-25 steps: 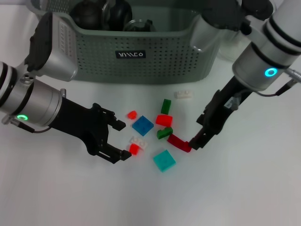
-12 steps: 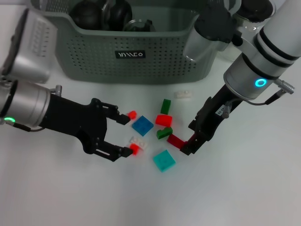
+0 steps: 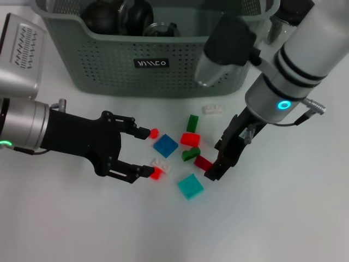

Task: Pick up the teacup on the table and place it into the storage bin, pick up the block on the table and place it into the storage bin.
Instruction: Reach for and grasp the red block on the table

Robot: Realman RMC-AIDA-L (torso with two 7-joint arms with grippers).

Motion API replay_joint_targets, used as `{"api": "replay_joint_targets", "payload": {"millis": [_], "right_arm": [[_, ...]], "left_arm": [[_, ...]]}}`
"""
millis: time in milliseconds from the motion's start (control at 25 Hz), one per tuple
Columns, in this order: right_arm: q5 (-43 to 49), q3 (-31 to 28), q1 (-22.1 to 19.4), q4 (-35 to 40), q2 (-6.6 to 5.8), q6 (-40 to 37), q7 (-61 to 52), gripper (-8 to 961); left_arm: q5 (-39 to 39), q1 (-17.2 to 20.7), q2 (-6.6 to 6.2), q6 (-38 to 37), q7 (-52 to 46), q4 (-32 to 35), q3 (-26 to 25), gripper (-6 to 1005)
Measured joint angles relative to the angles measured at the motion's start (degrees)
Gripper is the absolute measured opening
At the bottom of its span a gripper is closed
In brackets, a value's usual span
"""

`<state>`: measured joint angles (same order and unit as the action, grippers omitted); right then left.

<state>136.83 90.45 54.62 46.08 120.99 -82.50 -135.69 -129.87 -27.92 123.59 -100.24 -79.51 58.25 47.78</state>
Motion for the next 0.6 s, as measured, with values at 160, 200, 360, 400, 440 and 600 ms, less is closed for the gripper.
{"api": "replay_joint_targets", "payload": {"millis": [160,200,360,400,440,600], "right_arm": [[-0.3,3.7,-0.2,0.4,-0.01,1.6,-1.4,806],[-0.4,4.6,-0.3,0.5,-0.01,1.9,-1.8,806],[-0.4,7.3,-0.6,1.4,-0.02,3.0,-3.1,806],[-0.4,7.7,-0.6,1.5,0.0,3.2,-3.2,799],[-0.4,8.2,-0.6,1.6,0.02,3.4,-3.3,793],[-0.5,10.9,-1.1,3.4,0.05,4.4,-4.3,767]], "left_arm": [[0.0,0.0,-0.03,0.1,0.0,-0.5,-0.2,799],[0.0,0.0,-0.03,0.1,0.0,-0.6,-0.2,799],[0.1,0.1,0.0,0.2,0.1,-0.7,-0.3,799],[0.1,0.1,0.0,0.3,0.1,-1.0,-0.4,799],[0.1,0.0,-0.02,0.4,0.1,-1.3,-0.4,799],[0.1,0.0,-0.16,1.2,0.1,-2.0,-0.5,799]]}}
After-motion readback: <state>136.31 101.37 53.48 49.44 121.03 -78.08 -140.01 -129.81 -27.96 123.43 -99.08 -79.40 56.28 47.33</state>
